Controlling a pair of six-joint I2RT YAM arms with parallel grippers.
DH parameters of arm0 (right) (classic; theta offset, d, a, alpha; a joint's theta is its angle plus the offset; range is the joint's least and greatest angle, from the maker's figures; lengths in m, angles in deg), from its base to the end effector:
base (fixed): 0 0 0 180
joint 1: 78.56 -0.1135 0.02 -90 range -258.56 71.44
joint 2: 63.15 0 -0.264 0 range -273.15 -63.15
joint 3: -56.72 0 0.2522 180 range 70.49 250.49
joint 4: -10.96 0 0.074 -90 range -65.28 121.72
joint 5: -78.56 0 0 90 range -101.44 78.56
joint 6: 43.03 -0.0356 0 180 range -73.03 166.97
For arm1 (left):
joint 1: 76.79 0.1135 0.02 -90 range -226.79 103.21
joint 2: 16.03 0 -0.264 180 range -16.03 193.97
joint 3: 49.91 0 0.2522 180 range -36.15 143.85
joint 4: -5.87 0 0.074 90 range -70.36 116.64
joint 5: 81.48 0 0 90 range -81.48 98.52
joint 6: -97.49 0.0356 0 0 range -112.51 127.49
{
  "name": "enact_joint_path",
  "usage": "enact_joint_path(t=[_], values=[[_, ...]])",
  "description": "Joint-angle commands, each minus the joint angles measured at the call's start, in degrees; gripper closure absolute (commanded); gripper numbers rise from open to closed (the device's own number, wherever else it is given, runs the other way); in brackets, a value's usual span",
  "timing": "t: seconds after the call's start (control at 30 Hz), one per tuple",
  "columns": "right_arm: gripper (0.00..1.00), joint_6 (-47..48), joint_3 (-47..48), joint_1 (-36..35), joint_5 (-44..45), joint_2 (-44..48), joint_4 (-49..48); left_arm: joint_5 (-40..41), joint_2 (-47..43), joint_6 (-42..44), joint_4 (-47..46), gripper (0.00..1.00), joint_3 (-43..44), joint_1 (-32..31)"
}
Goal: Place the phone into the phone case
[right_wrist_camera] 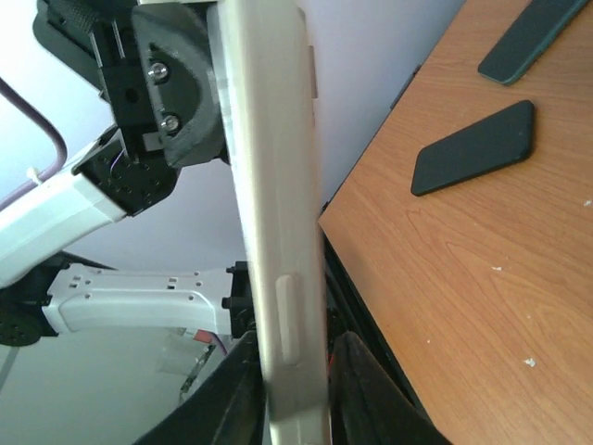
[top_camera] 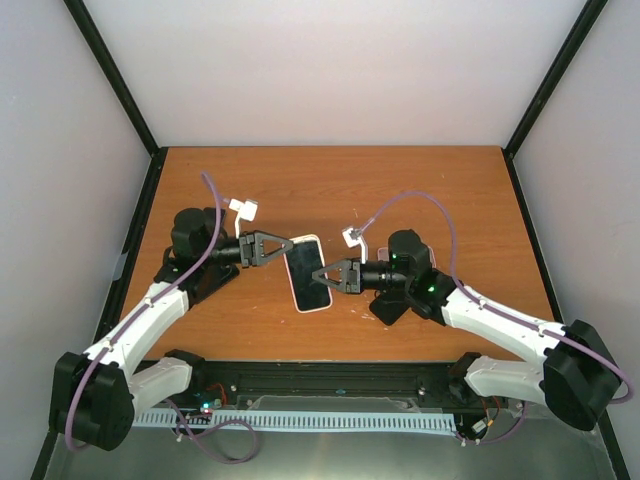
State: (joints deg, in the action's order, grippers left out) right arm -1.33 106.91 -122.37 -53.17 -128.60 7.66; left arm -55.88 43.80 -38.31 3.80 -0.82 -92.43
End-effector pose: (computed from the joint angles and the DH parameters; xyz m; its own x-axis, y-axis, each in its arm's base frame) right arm 0.1655 0.1916 0.2664 -0.8361 -0.0299 -0.5478 -0.5446 0.1655 0.8222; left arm 0.2065 -0.0912 0.2813 -0.8002 -0.0977 -0.5917 0.5757 0.1517 -0.8035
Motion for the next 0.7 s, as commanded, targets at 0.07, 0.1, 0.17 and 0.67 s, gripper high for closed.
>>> enact_joint_path(t=[0.07,0.1,0.17,0.67], values=[[0.72,-1.1,0.8,-0.4,5.1,3.2,0.0,-4.0,0.4,0.1,-3.5,0.93,0.5,-0.3],[0.68,-1.5,1.0,-0.4,5.9,3.7,0.2,-4.3,0.4,0.2,-3.5,0.94,0.4,-0.3],[0.62,-2.0,1.5,-0.4,7.6,4.4,0.6,-5.2,0.5,0.3,-3.5,0.94,0.4,-0.3],[0.69,3.0,10.7,-0.4,9.3,-0.4,4.2,-9.5,1.5,2.3,-1.0,0.94,0.3,-0.3]])
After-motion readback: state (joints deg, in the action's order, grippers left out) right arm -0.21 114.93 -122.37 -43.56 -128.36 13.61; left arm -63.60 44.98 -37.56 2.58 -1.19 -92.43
